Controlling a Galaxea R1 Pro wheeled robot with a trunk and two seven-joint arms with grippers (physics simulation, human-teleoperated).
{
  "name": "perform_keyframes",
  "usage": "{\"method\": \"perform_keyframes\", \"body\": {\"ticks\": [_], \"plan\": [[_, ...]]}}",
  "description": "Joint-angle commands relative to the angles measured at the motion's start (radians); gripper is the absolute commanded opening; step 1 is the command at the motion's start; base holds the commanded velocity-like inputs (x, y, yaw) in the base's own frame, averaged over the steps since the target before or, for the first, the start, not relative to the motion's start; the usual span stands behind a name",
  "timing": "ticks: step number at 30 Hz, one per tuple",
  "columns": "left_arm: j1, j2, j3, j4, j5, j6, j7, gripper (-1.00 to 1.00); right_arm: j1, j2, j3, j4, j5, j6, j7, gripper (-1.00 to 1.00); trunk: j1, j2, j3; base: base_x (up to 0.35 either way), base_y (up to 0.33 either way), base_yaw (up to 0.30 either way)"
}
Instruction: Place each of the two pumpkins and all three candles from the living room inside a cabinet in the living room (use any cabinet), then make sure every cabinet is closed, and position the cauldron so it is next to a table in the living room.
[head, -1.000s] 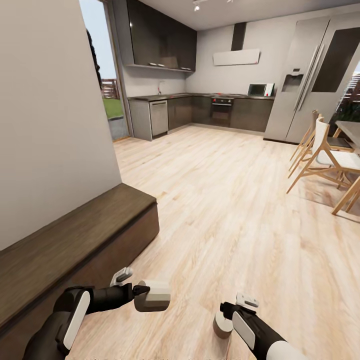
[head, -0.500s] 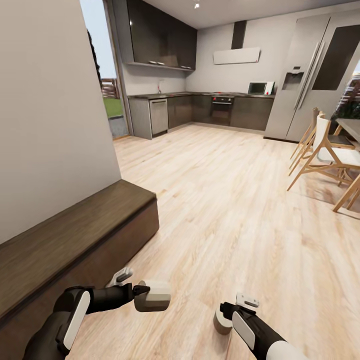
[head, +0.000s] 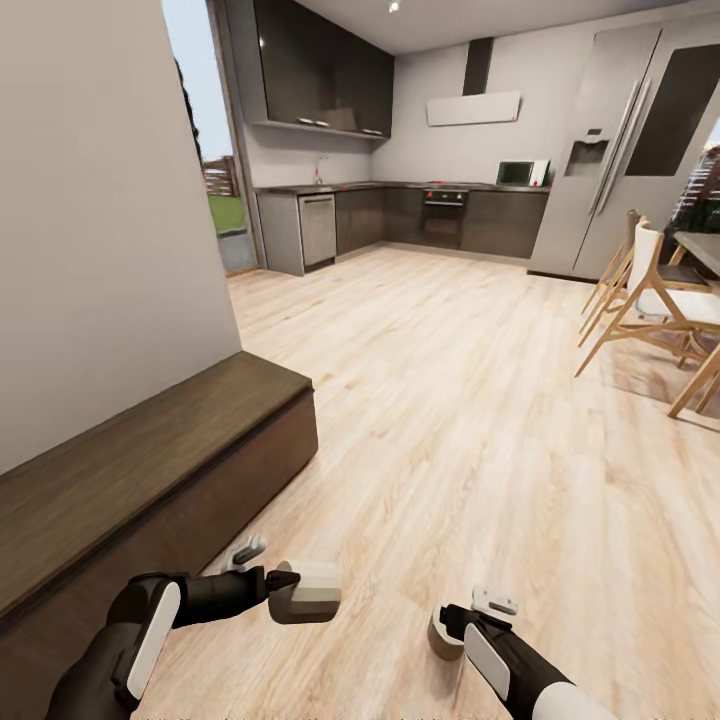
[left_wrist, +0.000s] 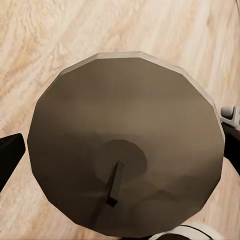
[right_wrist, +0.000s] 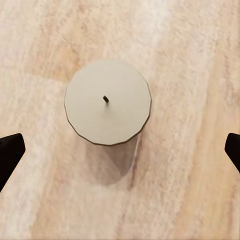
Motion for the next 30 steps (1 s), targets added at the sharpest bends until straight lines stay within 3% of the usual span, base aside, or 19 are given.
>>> {"method": "perform_keyframes", "body": {"ticks": [1,30], "plan": [[0.0,0.0,0.0,0.0,0.002,0.0,0.0,-1.0,0.0,0.0,0.0,0.0,0.0,0.0,0.0,1.0,0.004,-0.007,-0.003,0.0,0.0,0.0],[0.0,0.001,0.0,0.0,0.004,0.003,-0.005,-1.0,0.0,0.002,0.003,0.0,0.008,-0.003,0.001,1.0,0.02,-0.021,-0.115,0.0,0.0,0.0]]}}
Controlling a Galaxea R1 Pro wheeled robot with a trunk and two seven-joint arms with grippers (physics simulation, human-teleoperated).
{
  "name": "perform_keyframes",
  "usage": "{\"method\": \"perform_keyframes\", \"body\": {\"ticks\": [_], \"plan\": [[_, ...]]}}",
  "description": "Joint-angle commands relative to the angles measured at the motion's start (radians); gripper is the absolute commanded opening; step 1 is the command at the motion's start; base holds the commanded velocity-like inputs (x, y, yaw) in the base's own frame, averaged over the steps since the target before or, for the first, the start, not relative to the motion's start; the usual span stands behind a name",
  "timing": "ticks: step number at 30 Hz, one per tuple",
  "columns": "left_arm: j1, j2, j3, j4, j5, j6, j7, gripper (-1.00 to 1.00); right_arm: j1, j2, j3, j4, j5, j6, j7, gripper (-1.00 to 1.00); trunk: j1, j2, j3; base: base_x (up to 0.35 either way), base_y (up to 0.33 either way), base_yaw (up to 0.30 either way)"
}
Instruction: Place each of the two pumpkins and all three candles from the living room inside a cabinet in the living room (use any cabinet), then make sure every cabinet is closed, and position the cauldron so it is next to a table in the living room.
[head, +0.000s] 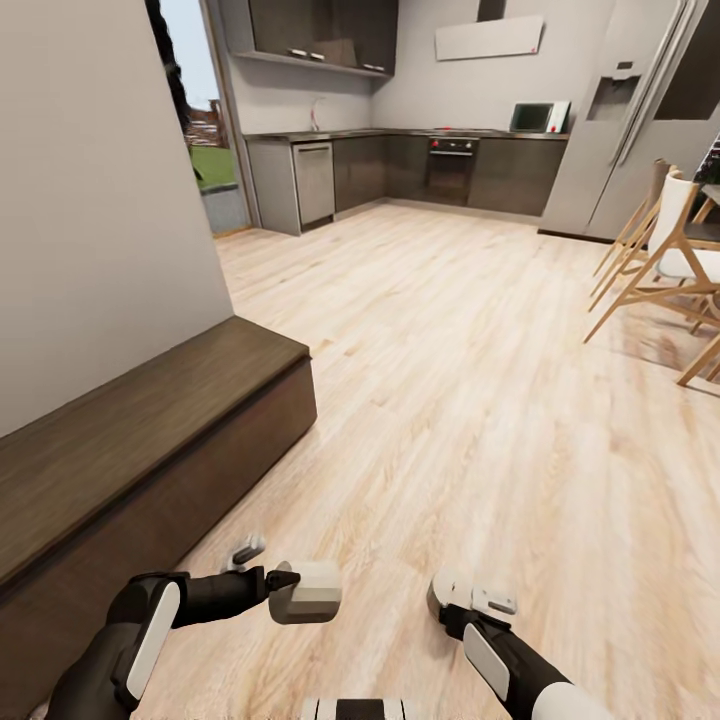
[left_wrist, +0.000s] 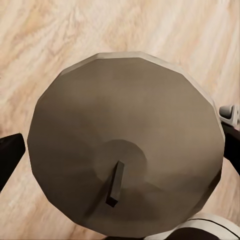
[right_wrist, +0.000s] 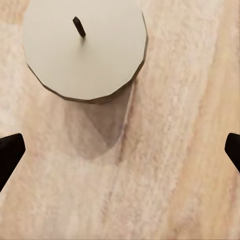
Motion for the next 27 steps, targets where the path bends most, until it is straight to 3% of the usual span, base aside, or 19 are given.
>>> {"method": "perform_keyframes", "body": {"ticks": [1,11,27], "plan": [[0.0,0.0,0.0,0.0,0.002,0.0,-0.001,-1.0,0.0,0.0,-0.001,0.0,0.001,0.0,0.0,1.0,0.0,0.0,-0.004,0.0,0.0,0.0],[0.0,0.0,0.0,0.0,0.003,0.002,-0.002,-1.0,0.0,0.004,0.007,0.0,0.006,-0.002,0.0,1.0,0.001,-0.001,-0.008,0.002,0.001,0.0],[0.0,-0.001,0.0,0.0,0.002,0.001,-0.001,-1.0,0.0,0.008,0.009,0.0,0.008,-0.004,0.0,1.0,0.001,-0.001,-0.008,0.097,0.035,0.0]]}}
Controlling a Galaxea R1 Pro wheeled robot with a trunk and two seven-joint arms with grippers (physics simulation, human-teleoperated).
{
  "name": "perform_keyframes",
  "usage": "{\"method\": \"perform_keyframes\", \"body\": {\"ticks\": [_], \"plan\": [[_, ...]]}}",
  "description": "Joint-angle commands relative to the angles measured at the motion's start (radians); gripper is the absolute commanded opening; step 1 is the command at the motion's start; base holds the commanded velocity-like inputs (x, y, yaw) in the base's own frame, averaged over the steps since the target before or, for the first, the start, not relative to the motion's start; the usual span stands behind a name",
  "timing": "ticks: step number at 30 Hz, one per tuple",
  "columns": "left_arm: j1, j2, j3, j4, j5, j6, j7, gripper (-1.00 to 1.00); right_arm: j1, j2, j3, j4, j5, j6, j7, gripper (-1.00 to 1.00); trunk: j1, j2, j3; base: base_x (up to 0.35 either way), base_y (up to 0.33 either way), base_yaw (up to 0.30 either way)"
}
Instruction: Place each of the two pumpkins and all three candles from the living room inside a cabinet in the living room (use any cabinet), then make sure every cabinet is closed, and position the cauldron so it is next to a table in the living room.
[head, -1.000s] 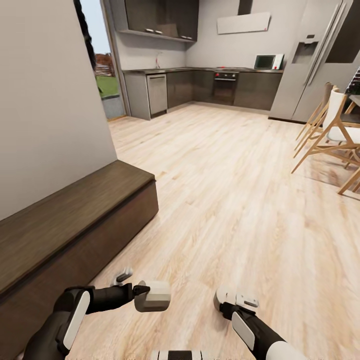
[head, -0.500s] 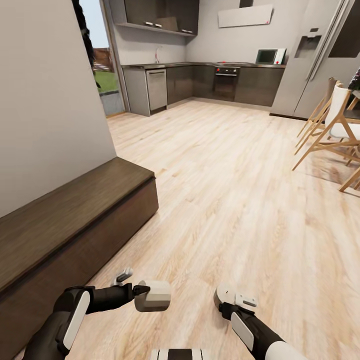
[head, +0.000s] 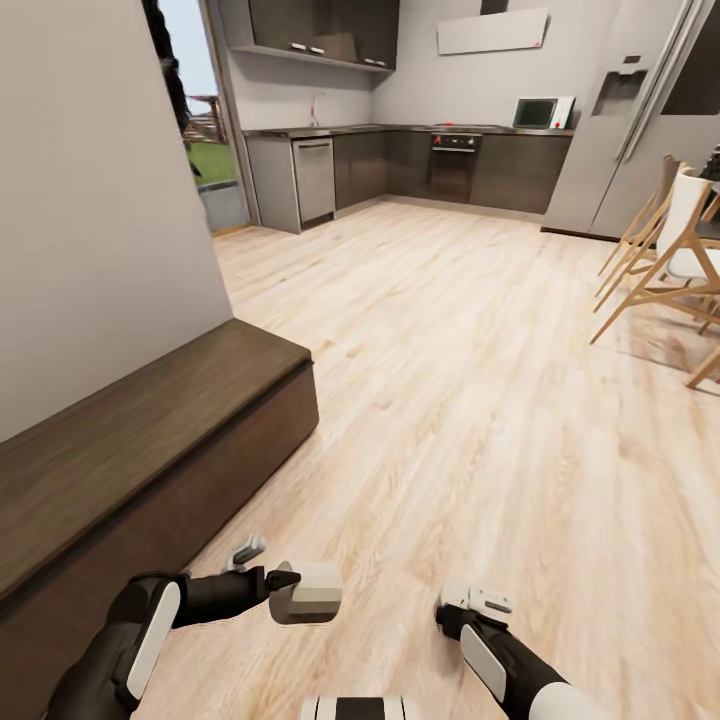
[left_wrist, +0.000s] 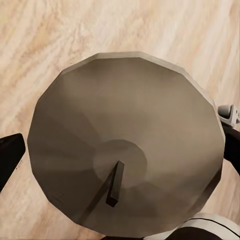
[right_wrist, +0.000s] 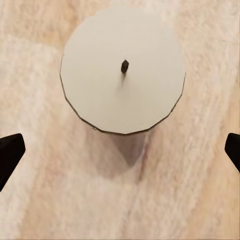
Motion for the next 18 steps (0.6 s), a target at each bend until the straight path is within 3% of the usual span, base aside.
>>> {"method": "perform_keyframes", "body": {"ticks": [1,18], "plan": [[0.0,0.0,0.0,0.0,0.002,0.0,0.0,-1.0,0.0,0.0,0.0,0.0,0.0,-0.001,0.0,1.0,0.0,0.0,0.0,0.244,0.001,0.0],[0.0,-0.006,-0.002,0.0,0.0,-0.003,0.002,-1.0,0.0,0.001,0.0,0.0,0.0,-0.004,0.0,1.0,0.0,0.0,0.0,0.11,0.0,0.0]]}}
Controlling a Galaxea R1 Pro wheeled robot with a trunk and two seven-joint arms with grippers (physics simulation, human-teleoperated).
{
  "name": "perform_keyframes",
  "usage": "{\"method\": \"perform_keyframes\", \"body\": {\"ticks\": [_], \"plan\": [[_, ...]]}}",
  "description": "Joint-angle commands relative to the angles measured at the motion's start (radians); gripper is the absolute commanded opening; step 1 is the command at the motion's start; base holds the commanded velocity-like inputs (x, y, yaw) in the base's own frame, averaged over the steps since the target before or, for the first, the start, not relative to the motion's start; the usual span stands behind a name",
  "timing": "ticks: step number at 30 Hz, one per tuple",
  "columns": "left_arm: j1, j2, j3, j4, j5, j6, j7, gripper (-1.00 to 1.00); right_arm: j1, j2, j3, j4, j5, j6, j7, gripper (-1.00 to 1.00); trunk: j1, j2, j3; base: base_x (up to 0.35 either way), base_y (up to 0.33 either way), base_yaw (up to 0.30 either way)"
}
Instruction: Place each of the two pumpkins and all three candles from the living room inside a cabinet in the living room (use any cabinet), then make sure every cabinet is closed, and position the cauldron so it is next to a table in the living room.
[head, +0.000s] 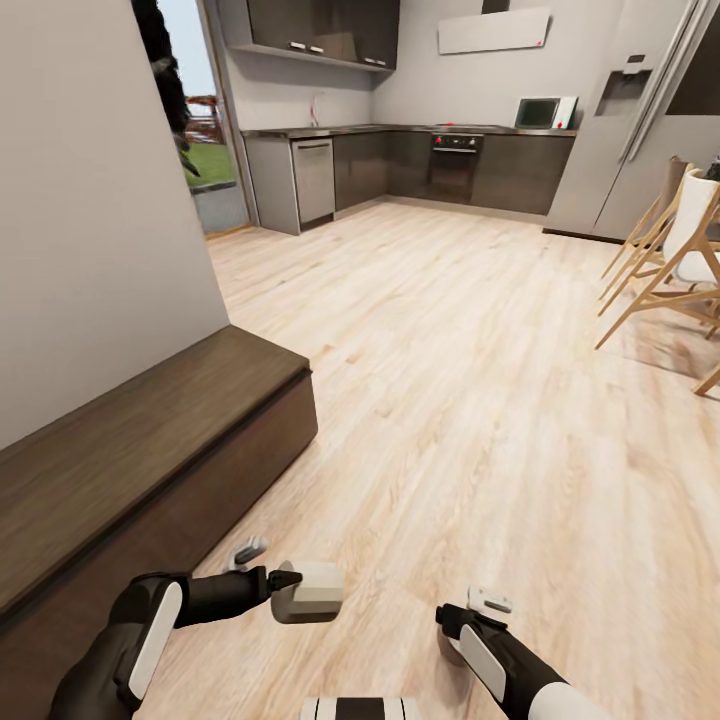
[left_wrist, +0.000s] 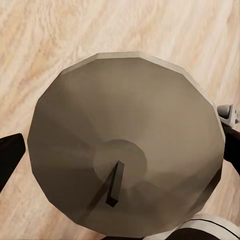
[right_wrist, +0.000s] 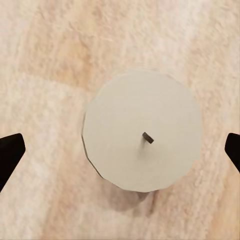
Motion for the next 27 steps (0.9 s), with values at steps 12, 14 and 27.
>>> {"method": "perform_keyframes", "body": {"ticks": [12,14,27], "plan": [[0.0,-0.001,0.001,0.0,0.002,0.0,-0.003,-1.0,0.0,0.001,-0.001,0.0,0.0,0.0,-0.001,1.0,0.001,-0.001,-0.012,0.005,0.0,0.0],[0.0,-0.001,0.001,0.0,0.002,0.001,-0.003,-1.0,0.0,0.001,-0.001,0.0,0.0,0.0,-0.001,1.0,0.002,-0.001,-0.019,0.0,0.0,0.0],[0.0,0.0,0.002,0.0,0.002,0.002,-0.003,-1.0,0.001,0.005,0.002,-0.011,0.001,-0.001,-0.001,1.0,0.008,-0.004,-0.07,0.0,0.0,0.0]]}}
